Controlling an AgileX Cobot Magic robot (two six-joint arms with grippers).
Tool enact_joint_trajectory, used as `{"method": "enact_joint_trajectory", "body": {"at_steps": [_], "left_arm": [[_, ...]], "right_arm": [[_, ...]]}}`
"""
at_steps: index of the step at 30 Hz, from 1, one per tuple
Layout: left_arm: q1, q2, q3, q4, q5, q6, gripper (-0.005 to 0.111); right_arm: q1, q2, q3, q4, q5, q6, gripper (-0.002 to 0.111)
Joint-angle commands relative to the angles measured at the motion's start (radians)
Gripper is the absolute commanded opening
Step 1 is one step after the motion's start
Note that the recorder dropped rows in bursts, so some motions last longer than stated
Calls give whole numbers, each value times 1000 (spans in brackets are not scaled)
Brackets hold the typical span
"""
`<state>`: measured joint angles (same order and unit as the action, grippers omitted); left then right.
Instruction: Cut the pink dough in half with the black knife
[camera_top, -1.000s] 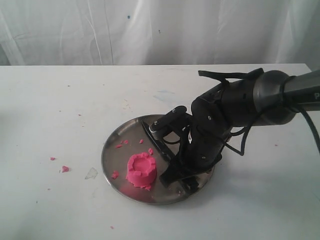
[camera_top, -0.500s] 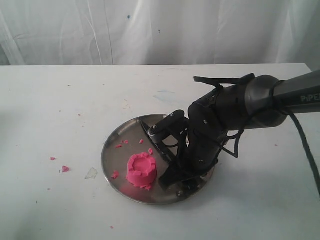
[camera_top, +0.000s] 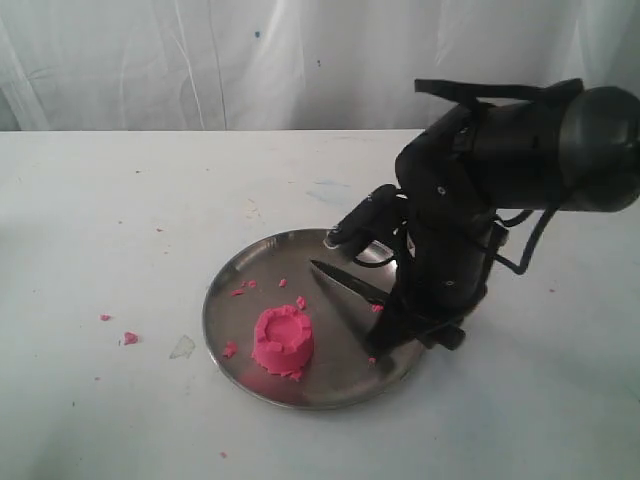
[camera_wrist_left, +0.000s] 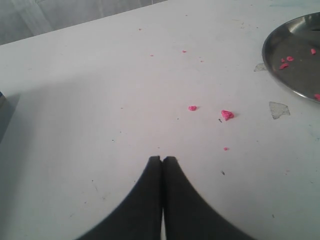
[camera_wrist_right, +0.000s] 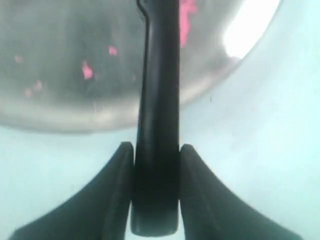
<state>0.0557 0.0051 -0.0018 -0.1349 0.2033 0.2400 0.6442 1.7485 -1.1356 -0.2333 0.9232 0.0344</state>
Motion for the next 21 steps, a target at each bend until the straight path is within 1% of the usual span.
{"method": "enact_joint_trajectory", "body": {"at_steps": [1, 3, 5, 8, 10, 14, 17, 21], "left_arm": [[3, -5, 2, -5, -1, -4, 0], [3, -5, 2, -5, -1, -4, 0], [3, -5, 2, -5, -1, -4, 0], [3, -5, 2, -5, -1, -4, 0], [3, -5, 2, -5, -1, -4, 0], [3, -5, 2, -5, -1, -4, 0], [3, -5, 2, -5, -1, -4, 0], [3, -5, 2, -5, -1, -4, 0]], "right_arm": [[-6, -53, 54, 8, 158, 51, 0], [-6, -58, 118, 6, 98, 49, 0], [-6, -58, 172, 1, -5, 40, 0], [-6, -58, 188, 4, -98, 13, 2], [-6, -58, 189, 6, -127, 13, 6], [-6, -58, 199, 16, -136, 19, 25], [-6, -58, 199, 16, -146, 21, 36], [-6, -58, 195, 16, -147, 21, 42]]}}
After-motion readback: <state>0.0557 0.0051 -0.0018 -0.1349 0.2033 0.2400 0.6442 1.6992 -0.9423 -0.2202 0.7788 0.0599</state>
